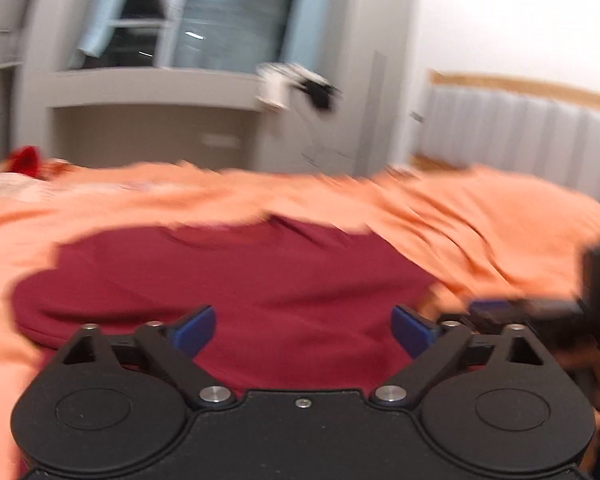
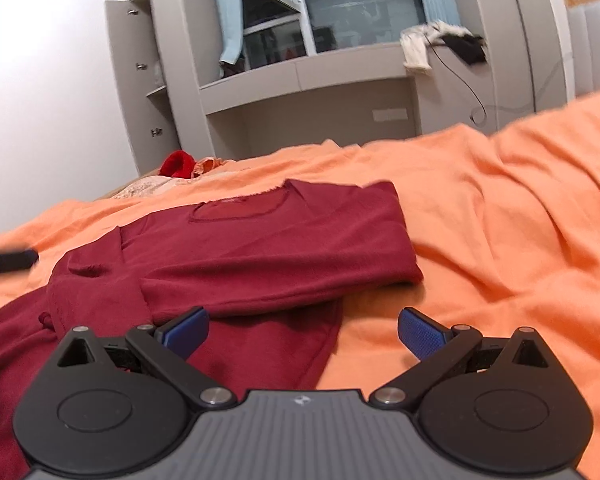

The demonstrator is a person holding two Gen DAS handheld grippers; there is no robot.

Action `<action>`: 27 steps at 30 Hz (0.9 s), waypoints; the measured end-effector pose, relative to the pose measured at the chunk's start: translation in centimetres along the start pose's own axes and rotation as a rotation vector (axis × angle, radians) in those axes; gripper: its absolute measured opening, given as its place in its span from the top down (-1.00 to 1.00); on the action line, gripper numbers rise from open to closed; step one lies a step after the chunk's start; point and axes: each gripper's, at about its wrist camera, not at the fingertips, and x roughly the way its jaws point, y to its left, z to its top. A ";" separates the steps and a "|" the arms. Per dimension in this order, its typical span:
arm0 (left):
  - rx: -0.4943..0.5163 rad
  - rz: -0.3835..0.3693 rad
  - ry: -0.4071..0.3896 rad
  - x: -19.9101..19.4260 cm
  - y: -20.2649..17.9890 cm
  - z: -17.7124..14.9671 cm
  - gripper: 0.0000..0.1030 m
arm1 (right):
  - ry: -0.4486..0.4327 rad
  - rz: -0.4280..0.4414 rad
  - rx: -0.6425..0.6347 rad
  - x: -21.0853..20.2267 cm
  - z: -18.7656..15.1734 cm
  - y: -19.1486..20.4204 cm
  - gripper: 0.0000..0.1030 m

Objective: Fold small clothes

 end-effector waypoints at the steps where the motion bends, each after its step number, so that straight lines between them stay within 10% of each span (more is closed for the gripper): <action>1: -0.024 0.042 -0.018 -0.2 0.9 0.4 -0.88 | -0.008 0.004 -0.023 -0.1 0.1 0.3 -0.99; 9: -0.274 0.467 -0.050 -0.1 9.8 0.8 -0.82 | -0.026 0.095 -0.199 -0.3 0.4 4.2 -0.99; 17: -0.511 0.579 -0.082 0.6 16.2 1.0 -0.61 | 0.005 0.115 -0.236 0.3 -0.7 5.1 -0.99; 25: -0.521 0.558 -0.027 3.4 17.1 0.3 0.96 | 0.022 0.131 -0.244 0.6 -1.3 4.9 -0.99; 27: -0.491 0.583 -0.031 3.6 16.6 0.2 0.97 | 0.026 0.132 -0.249 0.6 -1.4 4.8 -0.99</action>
